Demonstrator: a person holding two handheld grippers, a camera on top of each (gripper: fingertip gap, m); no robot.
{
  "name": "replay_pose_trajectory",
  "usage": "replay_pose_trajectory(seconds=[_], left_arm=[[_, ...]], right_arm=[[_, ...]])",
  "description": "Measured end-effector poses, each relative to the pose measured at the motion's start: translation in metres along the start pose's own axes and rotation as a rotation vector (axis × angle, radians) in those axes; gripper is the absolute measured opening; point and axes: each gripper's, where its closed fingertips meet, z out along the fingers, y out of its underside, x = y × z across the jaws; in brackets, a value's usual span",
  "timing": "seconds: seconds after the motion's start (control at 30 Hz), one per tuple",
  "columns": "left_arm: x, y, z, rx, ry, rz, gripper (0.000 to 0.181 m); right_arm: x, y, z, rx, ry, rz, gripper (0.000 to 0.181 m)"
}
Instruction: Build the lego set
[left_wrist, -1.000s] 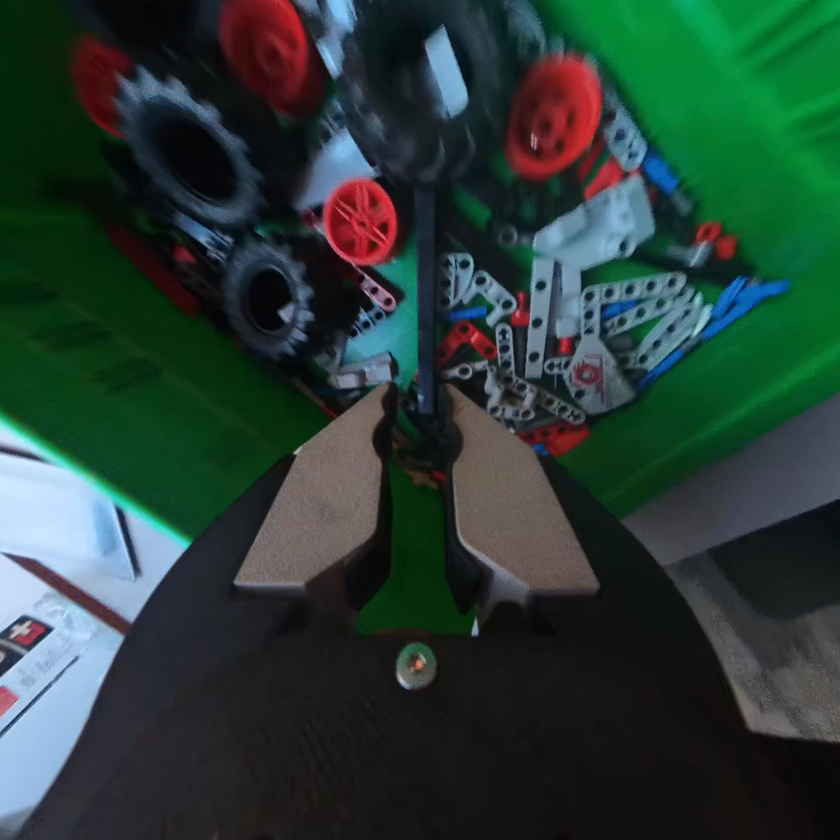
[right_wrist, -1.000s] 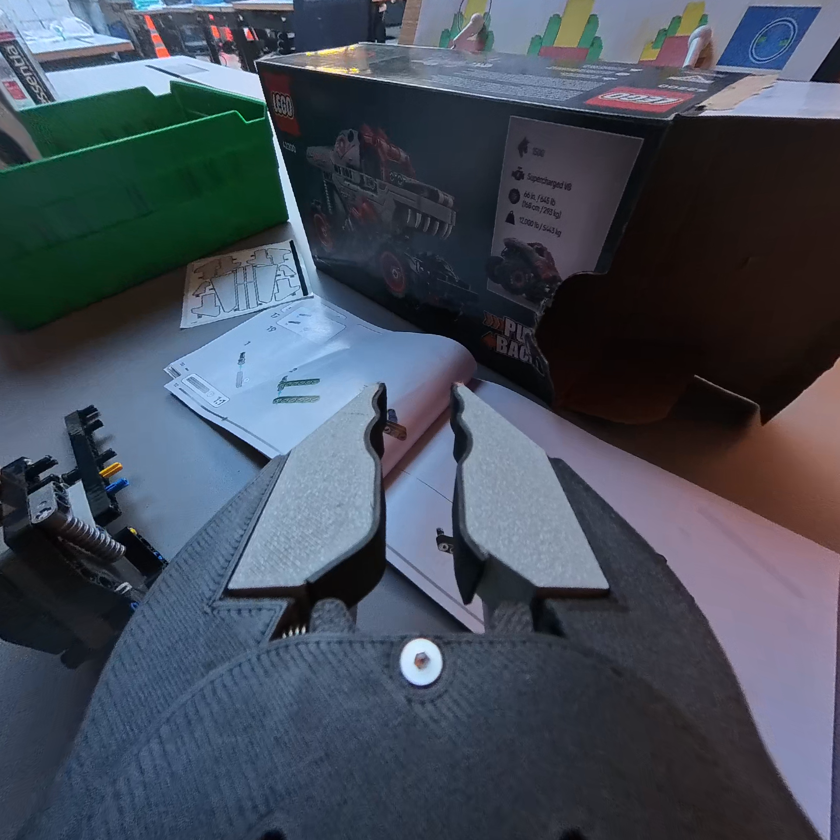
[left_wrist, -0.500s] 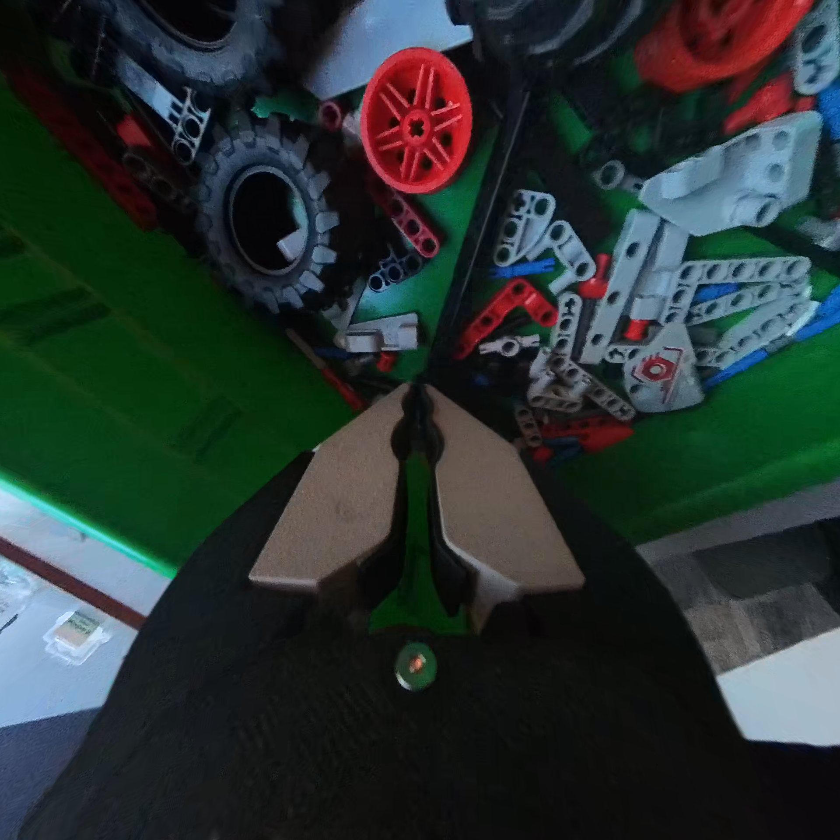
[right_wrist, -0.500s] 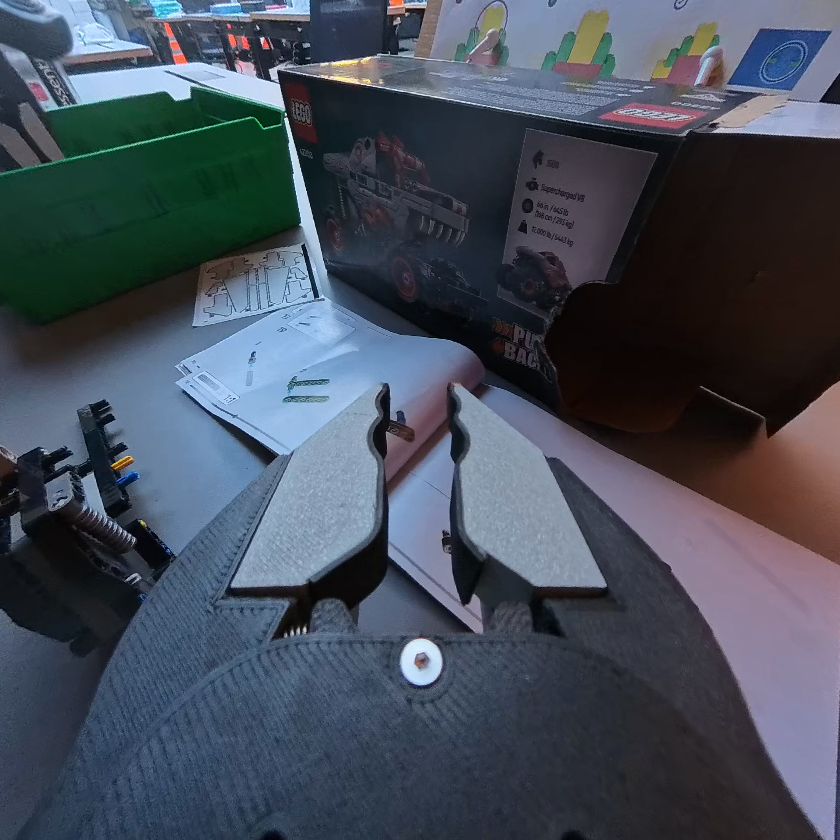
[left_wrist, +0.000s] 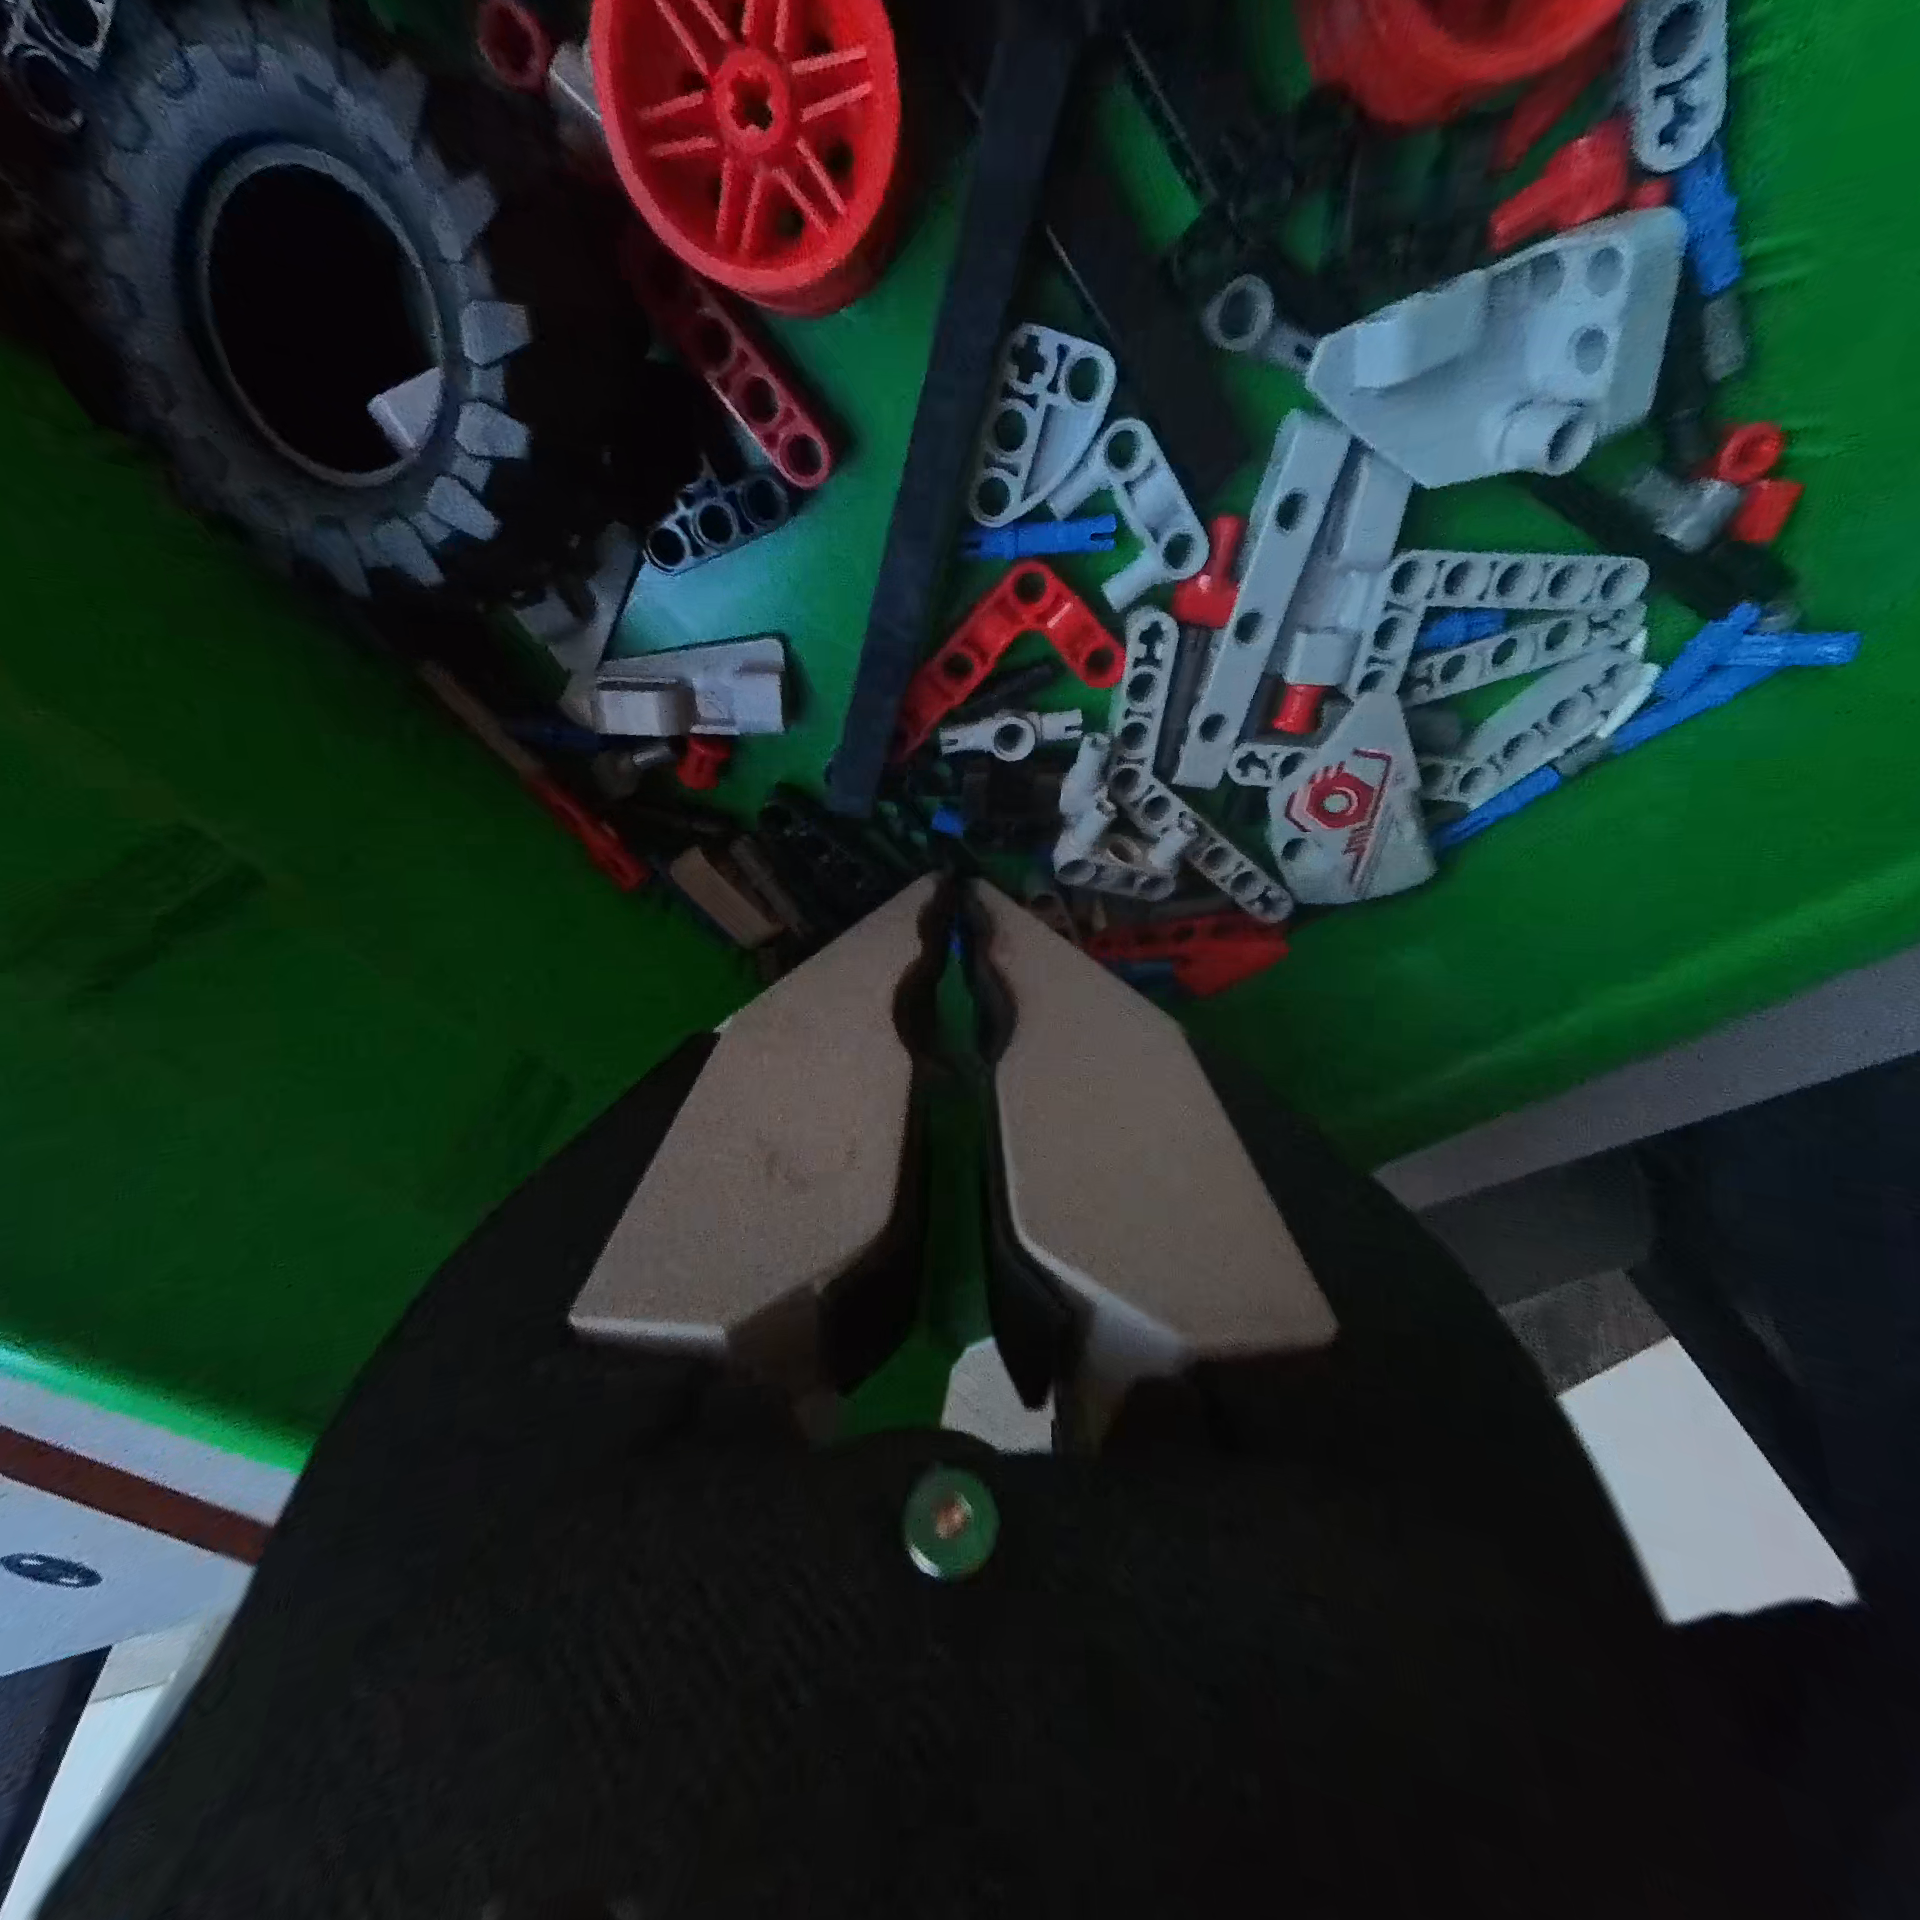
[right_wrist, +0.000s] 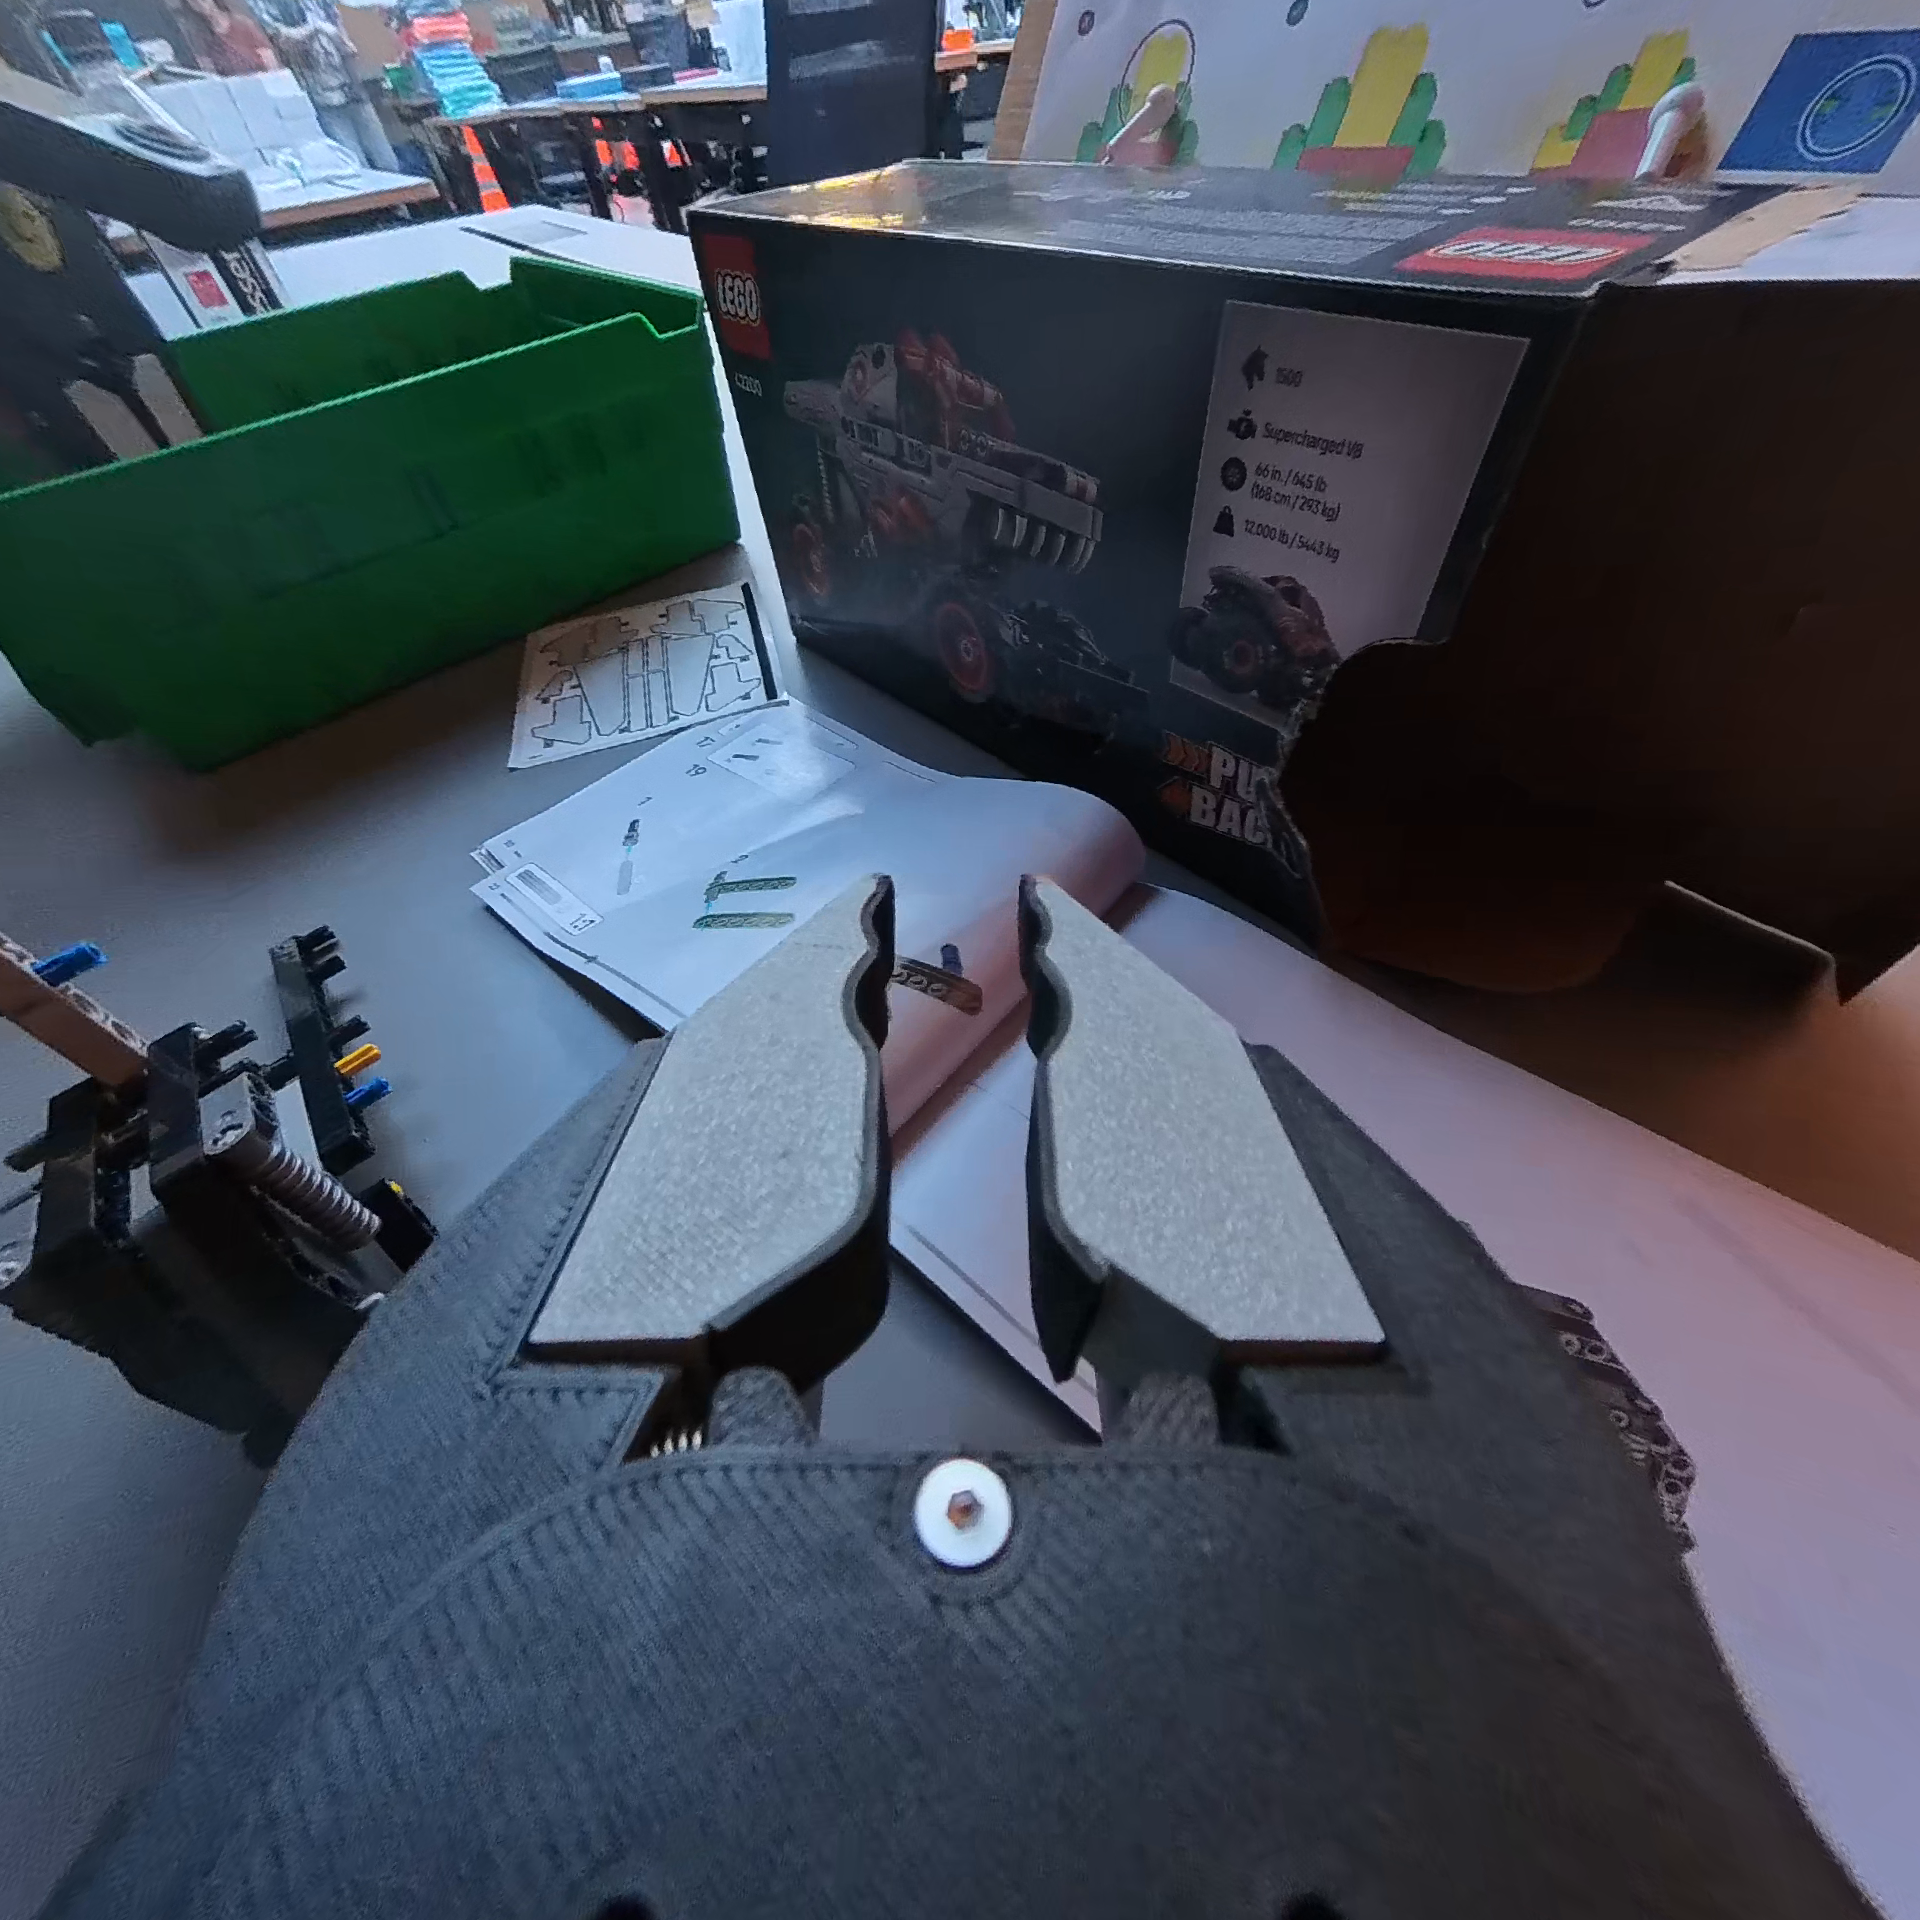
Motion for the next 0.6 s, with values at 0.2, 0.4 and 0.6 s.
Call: replay_pose_trajectory(seconds=[0.2,0.4,0.6], left_arm=[[-0.007,-0.004,0.0,-0.009,-0.012,-0.06,0.004],[-0.002,0.0,0.0,0.009,-0.022,-0.089,0.018],[0.021,-0.008,0.0,0.064,0.061,-0.062,0.007]], right_arm=[[-0.003,-0.003,-0.003,0.024,-0.033,0.041,0.021],[-0.008,-0.004,-0.004,0.03,-0.072,0.07,0.021],[-0.017,-0.004,-0.003,0.029,-0.101,0.065,0.02]])
